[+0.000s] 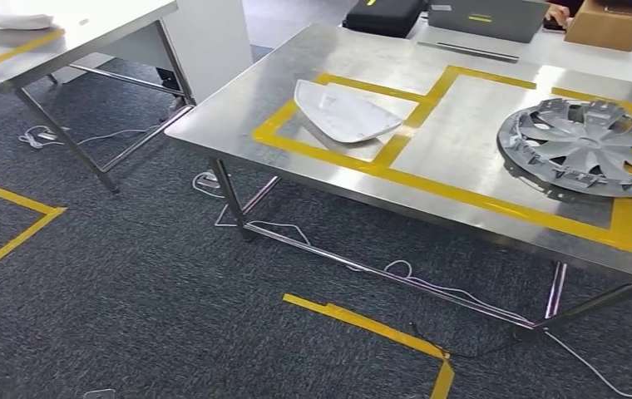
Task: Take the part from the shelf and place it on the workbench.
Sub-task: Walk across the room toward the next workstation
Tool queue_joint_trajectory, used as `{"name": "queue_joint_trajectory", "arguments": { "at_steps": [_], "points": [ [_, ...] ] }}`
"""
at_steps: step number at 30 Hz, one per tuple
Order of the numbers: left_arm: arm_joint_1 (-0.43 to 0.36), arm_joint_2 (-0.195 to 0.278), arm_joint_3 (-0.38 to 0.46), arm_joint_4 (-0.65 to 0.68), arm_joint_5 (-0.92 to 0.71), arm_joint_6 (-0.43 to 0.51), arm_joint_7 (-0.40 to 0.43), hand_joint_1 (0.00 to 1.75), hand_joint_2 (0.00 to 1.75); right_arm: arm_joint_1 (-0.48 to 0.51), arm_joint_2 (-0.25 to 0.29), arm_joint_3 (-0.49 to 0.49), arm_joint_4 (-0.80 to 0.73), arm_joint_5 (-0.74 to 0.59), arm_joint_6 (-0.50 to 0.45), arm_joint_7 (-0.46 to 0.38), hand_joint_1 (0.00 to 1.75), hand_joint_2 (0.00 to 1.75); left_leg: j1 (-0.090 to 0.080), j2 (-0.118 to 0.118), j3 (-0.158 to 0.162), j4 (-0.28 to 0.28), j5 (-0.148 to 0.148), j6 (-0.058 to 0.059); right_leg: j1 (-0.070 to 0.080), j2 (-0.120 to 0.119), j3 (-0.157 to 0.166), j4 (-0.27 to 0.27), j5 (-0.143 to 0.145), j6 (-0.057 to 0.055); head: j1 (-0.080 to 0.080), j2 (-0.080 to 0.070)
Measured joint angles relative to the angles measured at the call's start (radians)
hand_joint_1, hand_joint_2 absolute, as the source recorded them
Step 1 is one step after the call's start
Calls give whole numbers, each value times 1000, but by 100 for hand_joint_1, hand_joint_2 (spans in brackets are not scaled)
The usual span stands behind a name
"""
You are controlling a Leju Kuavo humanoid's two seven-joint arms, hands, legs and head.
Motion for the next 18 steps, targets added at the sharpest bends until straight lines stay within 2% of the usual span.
{"name": "queue_joint_trajectory", "arguments": {
  "at_steps": [1, 2, 3, 4, 5, 7, 8, 9, 10, 11, 12, 13, 14, 15, 16, 17, 18],
  "points": [
    [0, 0, -2, 2, -1, -3, 7, 0, 0, -1, 0, 0, 0, 1, 0, -2, 0, 0, -2, -11, -5, 0, 9, -5, 1, -3, 12, -26, -7, -1, 0, 0],
    [1, 0, -3, 3, -2, -7, 17, 0, 0, -2, 0, -1, 0, 1, 0, -5, 0, 0, -1, -20, -10, 0, 17, -9, -2, -14, 8, -33, -6, -1, 0, 0],
    [5, 0, -3, 5, -3, -11, 28, 0, 0, -2, 0, -1, 0, 2, 0, -8, 0, 0, -1, -16, -15, 6, 13, -13, -4, -27, 5, -34, 0, -6, 0, 0],
    [9, 0, -3, 6, -5, -15, 37, 0, 0, -2, 0, -2, 0, 2, -1, -11, 0, 0, 1, -3, -24, 24, -7, -18, -6, -41, 1, -35, 7, -12, -2, 0],
    [12, -1, -3, 7, -6, -18, 42, 0, 0, -1, 0, -3, 0, 0, -1, -13, 0, 0, 3, 18, -38, 61, -42, -24, -9, -55, -4, -37, 14, -16, -6, 0],
    [13, -2, -3, 8, -7, -22, 42, 0, 0, 2, -1, -7, 0, -6, -2, -15, 0, 0, 13, 55, -79, 184, -132, -40, -10, -87, -14, -36, 22, -19, -13, 0],
    [13, -3, -3, 8, -9, -24, 37, 0, 0, 4, -1, -10, 0, -9, -2, -16, 0, 0, 19, 62, -95, 246, -161, -48, -10, -104, -19, -35, 24, -17, -13, 0],
    [14, -4, -3, 8, -11, -26, 31, 0, 0, 5, -1, -13, 0, -11, -2, -17, 0, 0, 25, 66, -98, 285, -171, -54, -10, -121, -24, -34, 27, -14, -13, 0],
    [15, -5, -3, 8, -14, -28, 23, 0, 0, 4, -1, -15, 0, -13, -2, -19, 0, 0, 30, 70, -84, 288, -162, -59, -11, -136, -28, -31, 28, -12, -13, 0],
    [16, -6, -3, 8, -18, -28, 17, 0, 0, 3, -1, -17, 0, -14, -2, -21, 0, 0, 34, 76, -50, 250, -139, -63, -13, -151, -31, -29, 28, -9, -13, 0],
    [16, -6, -3, 8, -21, -28, 13, 0, 0, 1, -1, -19, 0, -15, -2, -23, 0, 0, 37, 91, -2, 184, -113, -64, -14, -164, -30, -25, 26, -5, -14, 0],
    [15, -7, -3, 8, -23, -28, 10, 0, 0, 0, -1, -20, 0, -15, -2, -23, 0, 0, 35, 113, 45, 114, -96, -64, -14, -176, -30, -21, 23, 1, -15, 0],
    [14, -8, -3, 8, -25, -28, 9, 0, 0, -1, -1, -21, 0, -16, -2, -24, 0, 0, 33, 132, 80, 59, -87, -60, -12, -186, -31, -17, 20, 7, -14, 0],
    [14, -9, -3, 8, -25, -28, 8, 0, 0, -3, -1, -22, 0, -16, -2, -24, 0, 0, 29, 145, 98, 26, -88, -52, -10, -196, -29, -13, 17, 14, -14, 0],
    [14, -9, -3, 8, -25, -28, 7, 0, 0, -5, -1, -23, 0, -16, -2, -25, 0, 0, 25, 147, 100, 16, -94, -43, -9, -205, -29, -11, 15, 21, -13, 0],
    [15, -10, -3, 8, -26, -27, 7, 0, 0, -7, -2, -25, 0, -16, -2, -25, 0, 0, 24, 138, 96, 13, -95, -32, -9, -214, -25, -10, 15, 27, -12, 0],
    [16, -10, -3, 8, -27, -25, 7, 0, 0, -10, -2, -25, 0, -16, -2, -26, 0, 0, 25, 128, 93, 9, -94, -23, -11, -207, -25, -7, 9, 34, -12, 0]
  ]
}}
